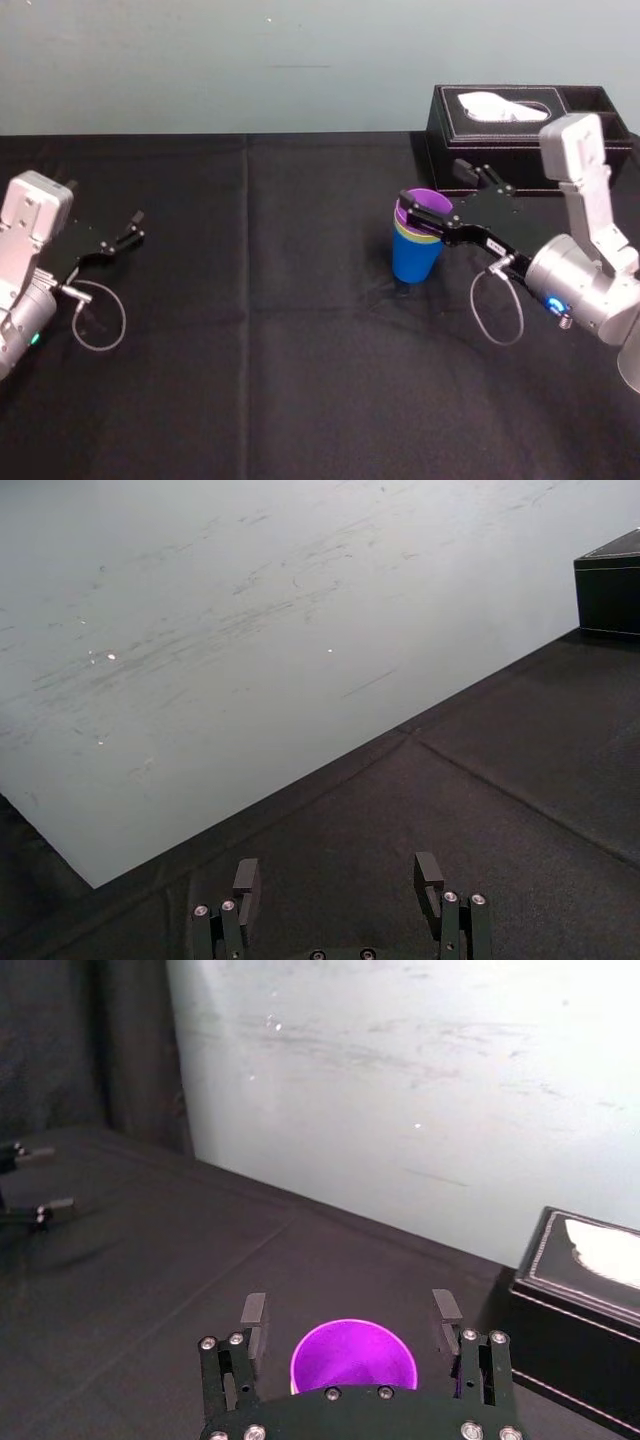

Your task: Stack the three plastic cups sequentially using one hand.

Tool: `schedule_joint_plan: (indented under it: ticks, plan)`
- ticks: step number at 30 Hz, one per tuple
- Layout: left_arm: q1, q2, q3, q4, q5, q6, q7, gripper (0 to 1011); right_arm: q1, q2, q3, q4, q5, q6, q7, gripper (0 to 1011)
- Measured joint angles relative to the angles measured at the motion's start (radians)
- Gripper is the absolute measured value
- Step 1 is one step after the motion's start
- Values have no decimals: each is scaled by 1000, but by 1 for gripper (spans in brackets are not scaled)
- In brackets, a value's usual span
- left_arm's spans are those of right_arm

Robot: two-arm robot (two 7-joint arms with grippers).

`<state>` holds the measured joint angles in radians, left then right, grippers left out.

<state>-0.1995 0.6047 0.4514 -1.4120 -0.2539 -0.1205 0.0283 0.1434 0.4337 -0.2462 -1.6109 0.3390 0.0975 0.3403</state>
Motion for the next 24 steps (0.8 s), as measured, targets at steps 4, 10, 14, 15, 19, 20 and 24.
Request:
schedule_joint_plan:
  ticks: [4,10,14,15,19,20,24]
  plan:
    - [0,0,0,0,0,0,0,1011,-40,-11,26,-29,8,-17,-34,1003]
    - [0,0,0,0,0,0,0,1011,-112,-42,73,-58,-2,-57,-101,1003]
    - [0,0,0,0,0,0,0,1011,-153,-65,100,-68,-38,-92,-159,1003]
    - [0,0,0,0,0,0,0,1011,-160,-68,105,-69,-44,-97,-170,1003]
    - [0,0,0,0,0,0,0,1011,-197,-100,131,-74,-116,-118,-269,1003]
    - [0,0,0,0,0,0,0,1011,-200,-104,133,-74,-126,-118,-281,1003]
    - [0,0,0,0,0,0,0,1011,-211,-123,142,-62,-178,-80,-340,1003]
